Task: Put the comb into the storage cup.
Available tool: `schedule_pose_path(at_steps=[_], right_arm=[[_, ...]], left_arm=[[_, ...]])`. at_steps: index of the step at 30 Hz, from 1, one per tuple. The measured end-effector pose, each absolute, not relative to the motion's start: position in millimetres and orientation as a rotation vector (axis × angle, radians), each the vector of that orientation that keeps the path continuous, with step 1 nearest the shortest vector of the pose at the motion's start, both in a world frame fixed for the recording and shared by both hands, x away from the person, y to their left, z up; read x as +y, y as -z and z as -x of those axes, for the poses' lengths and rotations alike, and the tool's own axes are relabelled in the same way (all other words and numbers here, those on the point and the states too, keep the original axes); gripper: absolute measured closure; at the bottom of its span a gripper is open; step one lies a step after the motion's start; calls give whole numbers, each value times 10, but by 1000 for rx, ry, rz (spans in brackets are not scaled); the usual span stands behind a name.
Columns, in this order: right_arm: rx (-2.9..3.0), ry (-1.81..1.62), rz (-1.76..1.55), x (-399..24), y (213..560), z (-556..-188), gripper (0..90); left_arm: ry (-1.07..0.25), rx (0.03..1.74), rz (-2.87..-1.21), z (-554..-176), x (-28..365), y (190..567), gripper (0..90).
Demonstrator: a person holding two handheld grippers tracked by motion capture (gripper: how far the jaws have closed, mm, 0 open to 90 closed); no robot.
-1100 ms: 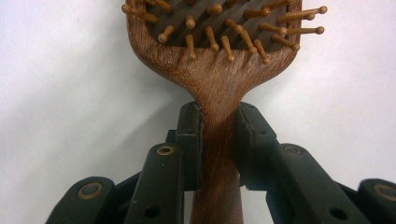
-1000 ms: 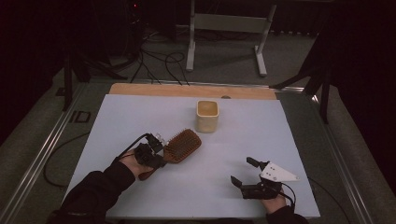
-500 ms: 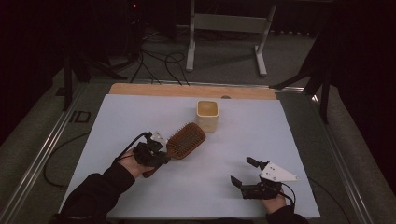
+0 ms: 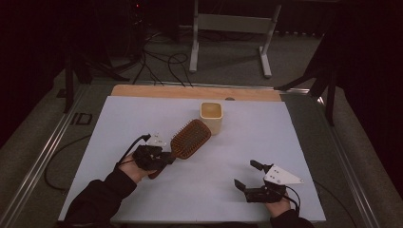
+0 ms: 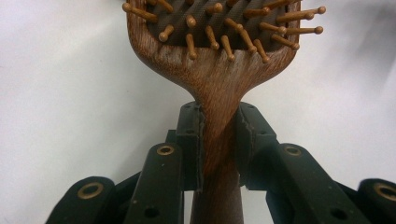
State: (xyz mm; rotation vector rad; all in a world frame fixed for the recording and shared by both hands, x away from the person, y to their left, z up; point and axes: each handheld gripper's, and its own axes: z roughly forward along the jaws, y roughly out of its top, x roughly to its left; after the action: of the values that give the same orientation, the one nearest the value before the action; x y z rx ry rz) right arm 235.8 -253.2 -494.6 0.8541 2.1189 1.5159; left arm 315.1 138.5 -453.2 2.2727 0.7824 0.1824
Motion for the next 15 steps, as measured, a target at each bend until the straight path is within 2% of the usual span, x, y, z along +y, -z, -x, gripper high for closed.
schedule_pose_path(at_steps=[15], right_arm=[[2123, -1514, -855, -2520, 4950, -2360, 86]], left_arm=[[-187, 737, -2171, -3101, 1446, 4610, 742]])
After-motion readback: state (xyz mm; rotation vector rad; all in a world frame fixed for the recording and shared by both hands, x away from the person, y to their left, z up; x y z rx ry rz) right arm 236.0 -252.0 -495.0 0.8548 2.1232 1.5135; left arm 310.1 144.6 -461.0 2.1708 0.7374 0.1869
